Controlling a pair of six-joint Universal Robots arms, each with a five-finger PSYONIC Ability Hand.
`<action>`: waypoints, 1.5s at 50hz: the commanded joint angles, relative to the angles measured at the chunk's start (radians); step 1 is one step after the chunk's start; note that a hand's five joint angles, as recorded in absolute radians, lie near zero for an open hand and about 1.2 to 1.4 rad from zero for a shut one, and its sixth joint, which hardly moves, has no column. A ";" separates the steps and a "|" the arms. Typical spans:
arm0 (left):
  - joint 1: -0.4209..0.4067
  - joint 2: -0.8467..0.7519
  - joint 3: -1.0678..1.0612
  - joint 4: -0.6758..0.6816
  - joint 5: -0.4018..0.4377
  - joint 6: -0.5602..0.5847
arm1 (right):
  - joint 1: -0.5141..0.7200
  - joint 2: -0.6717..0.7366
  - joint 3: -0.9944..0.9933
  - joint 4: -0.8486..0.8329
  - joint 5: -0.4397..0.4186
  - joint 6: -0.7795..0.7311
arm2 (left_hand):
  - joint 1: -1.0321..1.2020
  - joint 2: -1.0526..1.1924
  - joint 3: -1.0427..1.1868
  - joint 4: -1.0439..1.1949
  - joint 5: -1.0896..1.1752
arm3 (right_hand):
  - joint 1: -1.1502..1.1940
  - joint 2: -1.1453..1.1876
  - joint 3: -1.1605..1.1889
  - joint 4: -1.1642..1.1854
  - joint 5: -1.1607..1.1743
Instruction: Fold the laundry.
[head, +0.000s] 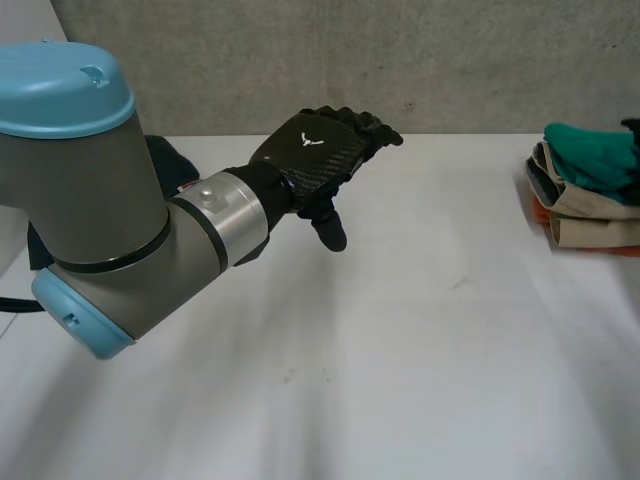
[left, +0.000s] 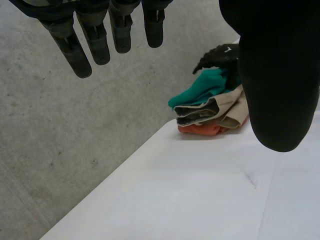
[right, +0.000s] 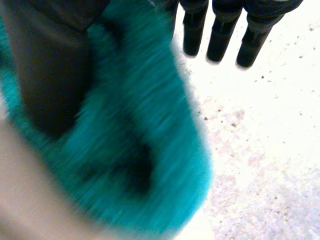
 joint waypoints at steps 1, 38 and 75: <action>-0.012 0.008 0.001 0.000 -0.001 -0.001 | -0.011 -0.137 0.087 0.077 0.043 0.001 | 0.042 0.027 0.020 0.027 0.010 | -0.119 -0.123 -0.141 -0.137 -0.138; 0.502 0.147 -0.058 0.086 -0.225 0.087 | 0.377 -0.703 0.595 0.105 -0.137 -0.256 | 0.042 0.027 0.020 0.027 0.010 | -0.119 -0.123 -0.141 -0.137 -0.138; 0.427 -0.152 -0.002 0.414 -0.170 0.318 | 0.424 -0.608 0.788 0.144 -0.005 -0.354 | 1.207 1.192 1.185 1.193 1.175 | -0.119 -0.123 -0.141 -0.137 -0.138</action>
